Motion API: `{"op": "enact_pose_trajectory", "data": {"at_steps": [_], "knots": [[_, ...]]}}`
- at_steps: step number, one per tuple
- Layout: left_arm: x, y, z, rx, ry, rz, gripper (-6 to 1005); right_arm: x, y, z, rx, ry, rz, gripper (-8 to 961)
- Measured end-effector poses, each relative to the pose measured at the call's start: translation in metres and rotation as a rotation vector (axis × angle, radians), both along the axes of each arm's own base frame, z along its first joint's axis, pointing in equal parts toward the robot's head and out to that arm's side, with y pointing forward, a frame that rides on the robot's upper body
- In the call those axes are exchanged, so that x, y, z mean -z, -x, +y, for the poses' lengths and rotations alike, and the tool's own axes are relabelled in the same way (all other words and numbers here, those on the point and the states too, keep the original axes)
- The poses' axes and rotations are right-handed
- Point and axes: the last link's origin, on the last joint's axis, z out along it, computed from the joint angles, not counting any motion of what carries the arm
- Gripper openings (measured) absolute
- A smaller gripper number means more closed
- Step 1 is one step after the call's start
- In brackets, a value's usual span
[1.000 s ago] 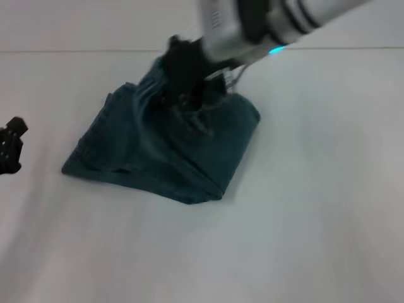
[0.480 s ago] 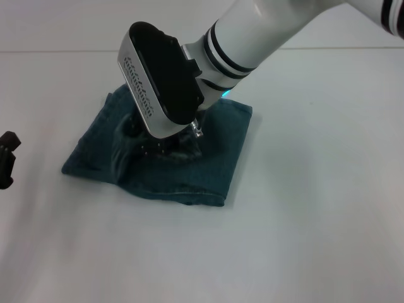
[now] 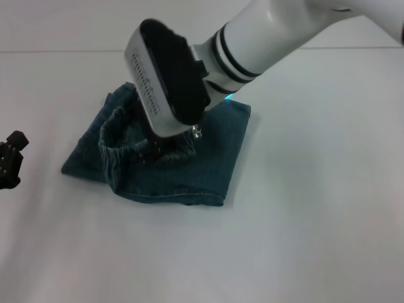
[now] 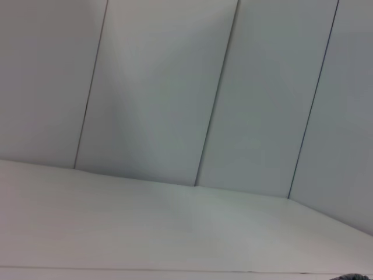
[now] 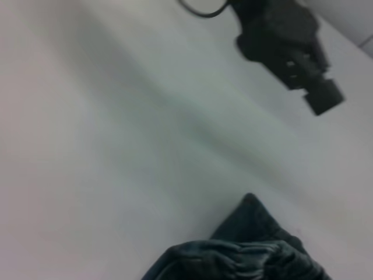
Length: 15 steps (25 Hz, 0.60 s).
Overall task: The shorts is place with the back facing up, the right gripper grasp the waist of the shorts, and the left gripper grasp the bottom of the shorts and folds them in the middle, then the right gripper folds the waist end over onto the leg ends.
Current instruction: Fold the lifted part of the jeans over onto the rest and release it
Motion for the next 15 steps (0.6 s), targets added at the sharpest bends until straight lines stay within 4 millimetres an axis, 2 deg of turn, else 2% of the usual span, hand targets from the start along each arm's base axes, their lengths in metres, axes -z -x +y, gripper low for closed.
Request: {"op": "enact_pose_trajectory", "data": {"at_steps": [3,7,12,15], "knots": [[0.000,-0.002,0.000,0.017,0.004,0.001,0,-0.012,-0.001,0.001,0.081,-0.023,0.079,608],[-0.001,-0.009,0.000,0.070,0.026,0.015,1,-0.038,-0.006,-0.001,0.214,-0.086,0.173,747],[-0.002,-0.013,0.002,0.096,0.031,0.019,0,-0.060,-0.018,-0.014,0.389,-0.128,0.165,899],[-0.002,-0.014,0.003,0.105,0.033,0.023,0,-0.065,-0.028,-0.023,0.489,-0.078,0.124,899]]}}
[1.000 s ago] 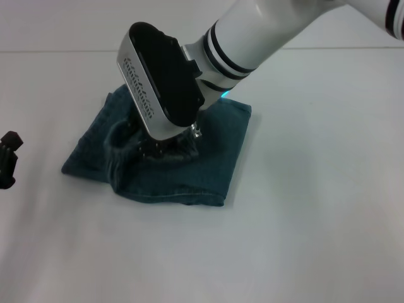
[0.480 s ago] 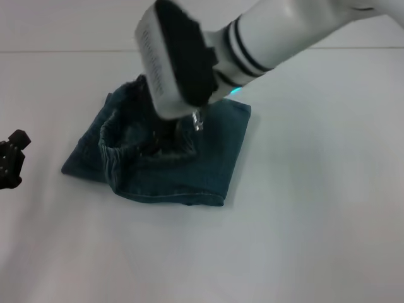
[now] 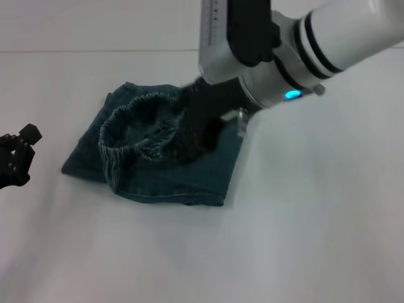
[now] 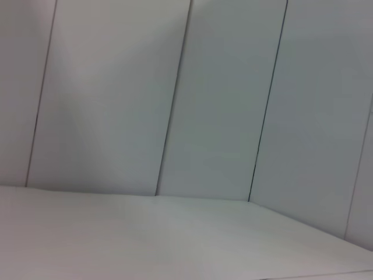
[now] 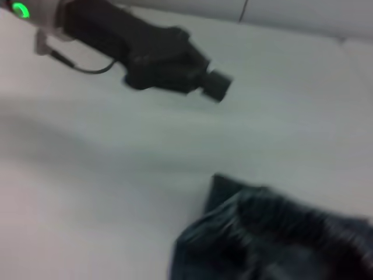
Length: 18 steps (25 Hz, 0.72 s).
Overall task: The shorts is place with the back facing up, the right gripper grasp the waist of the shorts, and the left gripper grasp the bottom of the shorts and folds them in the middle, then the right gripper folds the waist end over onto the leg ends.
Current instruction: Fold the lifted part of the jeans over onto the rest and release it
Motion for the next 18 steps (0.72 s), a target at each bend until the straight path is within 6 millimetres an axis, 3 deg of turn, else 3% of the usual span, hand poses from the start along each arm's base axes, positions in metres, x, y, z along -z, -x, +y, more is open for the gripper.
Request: {"op": "enact_pose_trajectory", "data": {"at_steps": [10,18], "knots": [[0.005,-0.004,-0.001,0.034,0.038,0.012,1,-0.012,-0.019,-0.005,0.209,0.046,-0.068,898],[0.017,-0.008,-0.005,0.090,0.089,0.074,7,0.010,-0.039,-0.001,0.228,0.061,-0.088,898]]}}
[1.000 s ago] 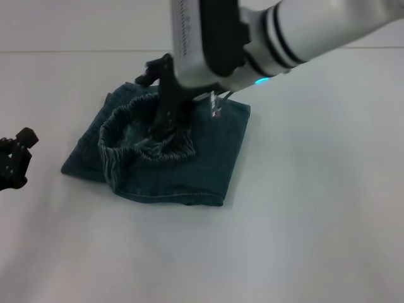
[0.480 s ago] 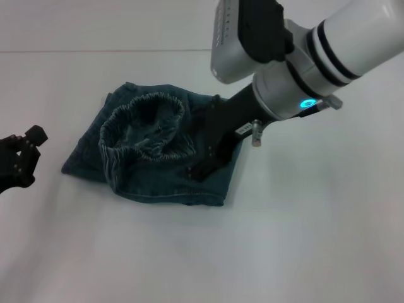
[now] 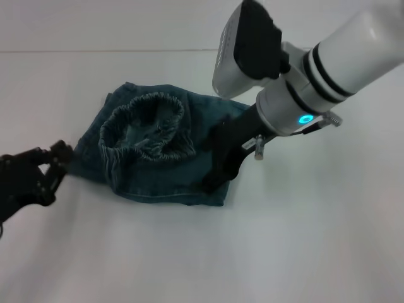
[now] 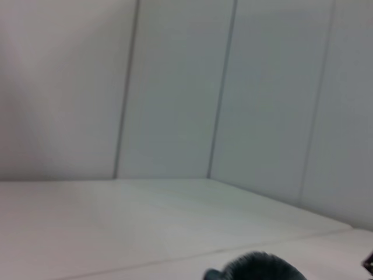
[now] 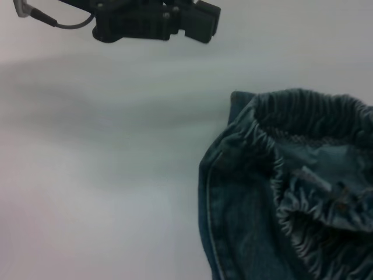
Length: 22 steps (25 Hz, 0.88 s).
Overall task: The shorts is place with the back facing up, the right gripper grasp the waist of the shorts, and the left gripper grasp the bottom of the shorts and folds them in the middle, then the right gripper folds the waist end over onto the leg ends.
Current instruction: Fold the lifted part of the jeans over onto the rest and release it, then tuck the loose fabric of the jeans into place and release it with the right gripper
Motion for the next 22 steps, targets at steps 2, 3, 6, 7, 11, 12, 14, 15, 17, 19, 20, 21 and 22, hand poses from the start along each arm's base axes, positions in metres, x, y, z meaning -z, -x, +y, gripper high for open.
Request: {"op": "enact_pose_trajectory", "data": {"at_steps": [2,3,6,7,11,12,14,15,17,19,20,21,22], "knots": [[0.004,-0.001,-0.001,0.012,0.029,0.017,22,0.007,-0.003,0.001,-0.009,0.020,0.023,899],[0.006,-0.001,0.000,0.014,0.040,0.021,29,0.008,-0.003,0.002,-0.018,0.016,0.028,899],[0.008,-0.001,0.000,0.011,0.058,0.023,112,0.010,-0.004,0.004,-0.046,0.002,0.033,899],[0.010,-0.001,-0.001,0.011,0.066,0.022,150,0.011,-0.004,0.004,-0.057,-0.003,0.031,898],[0.015,-0.004,-0.001,0.019,0.116,0.025,301,0.015,-0.009,0.008,-0.078,-0.021,0.023,898],[0.016,-0.004,-0.001,0.022,0.124,0.026,338,0.016,-0.010,0.010,-0.083,-0.029,0.024,898],[0.018,-0.005,-0.001,0.027,0.134,0.028,413,0.018,-0.010,0.012,-0.100,-0.047,0.021,898],[0.018,-0.005,-0.001,0.028,0.135,0.029,450,0.019,-0.011,0.013,-0.108,-0.056,0.018,897],[0.019,-0.006,-0.001,0.032,0.140,0.030,584,0.022,-0.013,0.014,-0.122,-0.074,0.011,897],[0.020,-0.007,-0.001,0.036,0.145,0.032,673,0.024,-0.015,0.015,-0.130,-0.086,0.011,897],[0.021,-0.007,0.000,0.038,0.150,0.034,695,0.025,-0.016,0.016,-0.130,-0.088,0.018,897],[0.022,-0.008,0.000,0.038,0.152,0.035,716,0.026,-0.016,0.016,-0.131,-0.090,0.028,897],[0.022,-0.008,0.000,0.038,0.155,0.036,738,0.028,-0.016,0.016,-0.131,-0.090,0.040,896]]}}
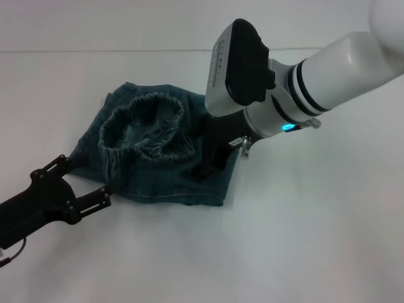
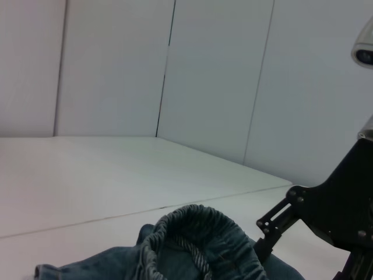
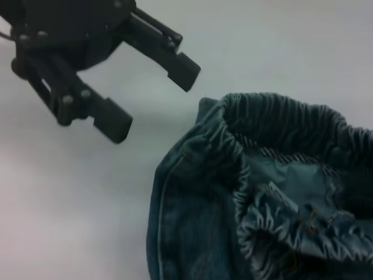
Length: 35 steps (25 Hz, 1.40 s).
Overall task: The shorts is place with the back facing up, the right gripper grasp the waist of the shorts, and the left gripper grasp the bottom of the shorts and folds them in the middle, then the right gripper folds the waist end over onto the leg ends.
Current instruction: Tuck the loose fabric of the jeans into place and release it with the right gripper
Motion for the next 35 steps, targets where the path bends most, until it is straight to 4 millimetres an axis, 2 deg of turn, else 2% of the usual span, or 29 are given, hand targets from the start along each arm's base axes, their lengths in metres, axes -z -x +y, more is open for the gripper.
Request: {"op": "enact_pose_trajectory", "data": {"at_steps": [7,11,17,22,28,35], "knots": [[0.003,-0.001,0.000,0.001,0.009,-0.001,891,0.005,-0.008,0.007,-0.003,-0.043,0.031,896],[0.004,-0.001,0.000,0.000,0.010,-0.002,892,0.009,-0.016,0.012,0.005,-0.068,0.023,895],[0.006,-0.002,0.001,-0.002,0.017,-0.007,892,0.011,-0.019,0.017,-0.028,-0.109,0.062,799],[0.007,-0.003,0.002,-0.001,0.019,-0.008,891,0.013,-0.019,0.021,-0.063,-0.130,0.098,557],[0.010,-0.004,0.002,-0.001,0.026,-0.016,892,0.015,-0.013,0.028,-0.115,-0.148,0.092,421],[0.010,-0.006,0.001,0.003,0.031,-0.026,892,0.007,0.013,0.046,-0.223,-0.222,0.115,241]]}}
